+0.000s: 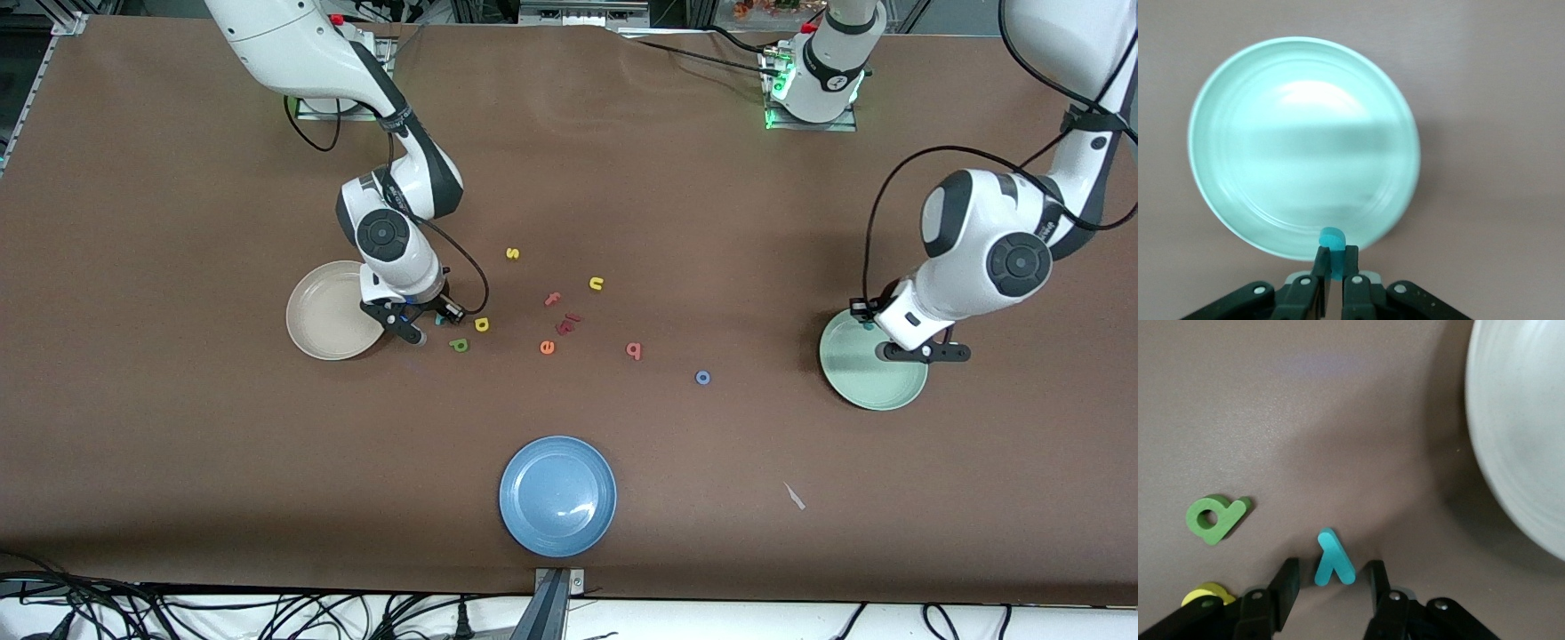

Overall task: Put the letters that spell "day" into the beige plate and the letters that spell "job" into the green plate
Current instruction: 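Release the l onto the green plate while the right gripper releases y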

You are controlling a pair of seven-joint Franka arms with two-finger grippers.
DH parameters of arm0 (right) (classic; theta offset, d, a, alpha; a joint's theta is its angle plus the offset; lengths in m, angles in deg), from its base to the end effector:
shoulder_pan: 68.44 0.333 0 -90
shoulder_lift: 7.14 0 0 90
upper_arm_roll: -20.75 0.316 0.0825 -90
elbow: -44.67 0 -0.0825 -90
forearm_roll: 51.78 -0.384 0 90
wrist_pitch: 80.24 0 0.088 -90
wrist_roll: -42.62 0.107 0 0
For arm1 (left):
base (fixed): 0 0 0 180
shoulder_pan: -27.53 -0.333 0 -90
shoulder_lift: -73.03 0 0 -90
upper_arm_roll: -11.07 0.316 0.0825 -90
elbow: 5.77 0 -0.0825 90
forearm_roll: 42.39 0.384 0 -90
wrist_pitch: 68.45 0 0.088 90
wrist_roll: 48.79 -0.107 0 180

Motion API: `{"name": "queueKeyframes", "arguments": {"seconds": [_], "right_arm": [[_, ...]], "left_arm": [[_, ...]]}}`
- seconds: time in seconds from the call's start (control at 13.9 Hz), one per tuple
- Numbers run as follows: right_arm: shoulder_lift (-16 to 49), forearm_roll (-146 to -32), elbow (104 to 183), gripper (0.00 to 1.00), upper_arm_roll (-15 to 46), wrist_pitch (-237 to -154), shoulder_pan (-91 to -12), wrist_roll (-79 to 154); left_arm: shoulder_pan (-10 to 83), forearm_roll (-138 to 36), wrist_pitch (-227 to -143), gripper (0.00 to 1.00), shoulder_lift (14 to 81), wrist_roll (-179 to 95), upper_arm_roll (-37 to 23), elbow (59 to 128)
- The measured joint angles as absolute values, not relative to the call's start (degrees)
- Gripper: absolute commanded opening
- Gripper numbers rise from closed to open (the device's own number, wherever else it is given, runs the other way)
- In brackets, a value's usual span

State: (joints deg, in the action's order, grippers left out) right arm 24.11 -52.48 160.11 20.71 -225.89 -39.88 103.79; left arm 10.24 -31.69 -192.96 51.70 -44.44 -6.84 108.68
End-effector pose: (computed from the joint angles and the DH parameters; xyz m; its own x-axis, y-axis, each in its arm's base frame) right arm 0.5276 0.2865 0.1762 0.8364 -0.5480 -0.0143 -0.5478 -0.8365 0.0129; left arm 0.5857 0.0052 0.2673 0.9844 -0.0406 -0.1712 -0.0471 -0.9983 -0.0340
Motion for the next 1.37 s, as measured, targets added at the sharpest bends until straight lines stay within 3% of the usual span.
{"name": "queueKeyframes", "arguments": {"seconds": [0.22,0.29,0.36,0.5,0.86,1.15,1.22,1.37], "right_arm": [[24.0,-52.5,160.0,0.08,20.6,-225.8,-39.8,103.8],[23.9,-52.5,160.0,0.08,20.5,-225.6,-39.8,103.8],[23.7,-52.5,159.9,0.08,20.2,-225.0,-39.8,103.8],[22.3,-52.4,159.6,0.08,18.8,-222.0,-39.8,102.2],[15.3,-52.4,159.2,0.08,10.4,-208.3,-39.8,87.3],[13.6,-52.4,160.1,0.11,6.3,-204.5,-39.9,80.3],[14.2,-52.4,160.9,0.23,6.2,-204.9,-39.9,80.1],[16.0,-52.4,162.9,1.00,6.2,-208.0,-39.8,80.1]], "left_arm": [[10.2,-28.2,-193.4,0.00,45.0,-44.7,-7.1,104.2],[10.2,-26.9,-193.4,0.03,43.2,-44.7,-7.1,103.1],[10.1,-25.9,-193.4,0.11,41.7,-44.7,-7.1,102.2],[9.6,-25.0,-193.4,0.97,40.0,-44.7,-7.0,101.1],[9.5,-25.1,-193.4,1.00,40.4,-43.2,-8.9,98.7],[9.9,-25.1,-193.2,1.00,41.3,-29.0,-16.4,96.0],[10.5,-25.1,-193.2,1.00,41.3,-25.1,-17.7,95.3],[13.7,-25.1,-193.2,0.99,41.1,-18.2,-18.4,94.3]]}}
